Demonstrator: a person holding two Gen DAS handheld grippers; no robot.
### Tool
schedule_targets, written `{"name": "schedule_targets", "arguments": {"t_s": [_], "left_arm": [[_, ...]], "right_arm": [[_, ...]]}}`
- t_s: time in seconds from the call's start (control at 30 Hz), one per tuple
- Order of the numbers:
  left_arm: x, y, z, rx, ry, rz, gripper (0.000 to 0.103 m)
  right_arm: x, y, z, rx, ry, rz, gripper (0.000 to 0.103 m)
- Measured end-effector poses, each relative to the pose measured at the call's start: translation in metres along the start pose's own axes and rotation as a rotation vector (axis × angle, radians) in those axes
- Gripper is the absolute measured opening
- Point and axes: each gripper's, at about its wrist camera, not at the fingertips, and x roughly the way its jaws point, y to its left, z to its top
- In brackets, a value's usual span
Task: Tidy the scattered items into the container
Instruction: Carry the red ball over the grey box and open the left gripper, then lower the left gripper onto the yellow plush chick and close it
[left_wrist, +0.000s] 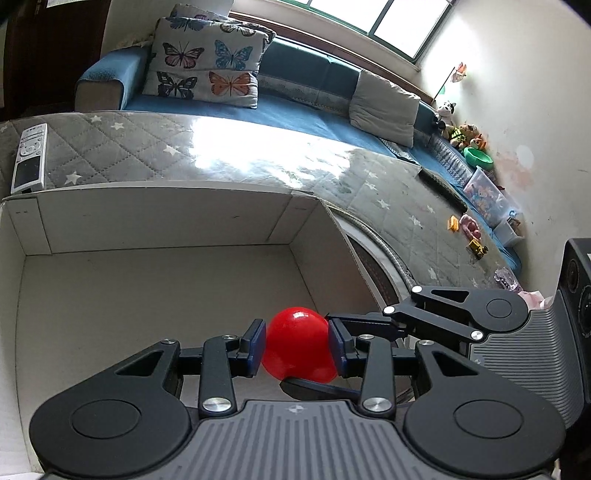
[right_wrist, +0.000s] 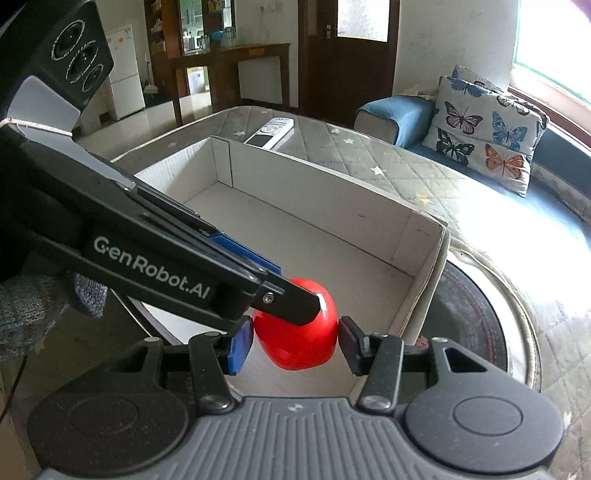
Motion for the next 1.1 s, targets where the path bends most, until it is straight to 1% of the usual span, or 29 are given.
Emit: {"name": "schedule_targets", "arguments": {"t_s": [0.07,0.27,0.43,0.57,0.83,0.97,1.1], "left_arm": [[0.002,0.0,0.0,-0.003,0.008,0.001,0.038],[0.008,0.002,-0.003,-0.016,0.028,-0.001,0.038],[0.001,-0.002,-0.004,-0.013,0.007,0.001,0.038],[-0.011,-0.01,-0.008,-0.003,-0.02,0.009,0.038],[-0.039,-0.027,-0.026,0.021,-0.079,0.02,0.038],[-0.054,-0.038,-0.039,0.04,-0.111,0.019,0.038],[-0.067,-0.047,-0.055,0.047,-0.131,0.008,0.038]], "right_arm": [[0.0,0.001,0.001,-0.002,0.004,0.0,0.052],[-0.001,0.001,0.004,0.002,-0.001,-0.003,0.051],[-0.015,0.0,0.003,0.016,-0.054,-0.01,0.051],[-0.034,-0.002,-0.003,0.028,-0.104,-0.02,0.052],[-0.075,-0.005,-0.029,0.079,-0.192,-0.046,0.052],[-0.094,-0.006,-0.046,0.095,-0.21,-0.061,0.052],[-0.107,0.002,-0.065,0.102,-0.212,-0.064,0.052]]}}
